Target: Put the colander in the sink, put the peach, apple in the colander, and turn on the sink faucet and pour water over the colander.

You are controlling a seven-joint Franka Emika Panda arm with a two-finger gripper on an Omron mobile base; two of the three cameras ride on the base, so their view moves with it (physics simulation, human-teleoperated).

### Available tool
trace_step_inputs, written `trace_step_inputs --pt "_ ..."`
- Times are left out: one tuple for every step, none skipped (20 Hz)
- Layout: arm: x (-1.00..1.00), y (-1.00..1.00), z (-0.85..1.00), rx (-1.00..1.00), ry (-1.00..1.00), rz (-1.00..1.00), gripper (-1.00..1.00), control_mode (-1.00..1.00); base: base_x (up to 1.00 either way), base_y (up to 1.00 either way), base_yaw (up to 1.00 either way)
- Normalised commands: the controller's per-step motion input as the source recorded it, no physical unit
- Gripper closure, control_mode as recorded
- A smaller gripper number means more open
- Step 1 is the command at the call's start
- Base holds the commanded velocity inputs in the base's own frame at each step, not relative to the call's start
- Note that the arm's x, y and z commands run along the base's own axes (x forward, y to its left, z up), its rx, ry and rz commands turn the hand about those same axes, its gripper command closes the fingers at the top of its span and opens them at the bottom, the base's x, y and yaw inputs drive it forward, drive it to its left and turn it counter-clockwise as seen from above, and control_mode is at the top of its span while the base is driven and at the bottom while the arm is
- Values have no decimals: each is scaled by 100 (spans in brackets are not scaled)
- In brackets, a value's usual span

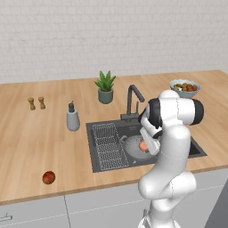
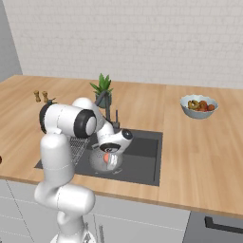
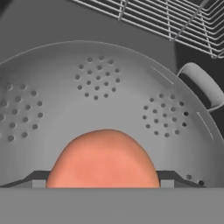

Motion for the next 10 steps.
trace_step_inputs --pt "3 6 -1 0 1 0 100 -100 0 0 0" --pt "1 8 -1 0 1 0 100 -100 0 0 0" --pt "1 6 0 0 0 0 -100 -100 0 0 0" --pt "0 5 0 0 0 0 -100 -100 0 0 0" --pt "0 4 0 0 0 0 -100 -100 0 0 0" --pt "0 4 -1 0 0 0 -100 -100 0 0 0" --pt "0 3 0 0 0 0 -100 -100 0 0 0" --pt "0 5 0 0 1 0 -100 -100 0 0 0" --pt "0 3 0 0 3 0 -100 -100 0 0 0" --pt "0 2 0 0 1 0 -100 -100 0 0 0"
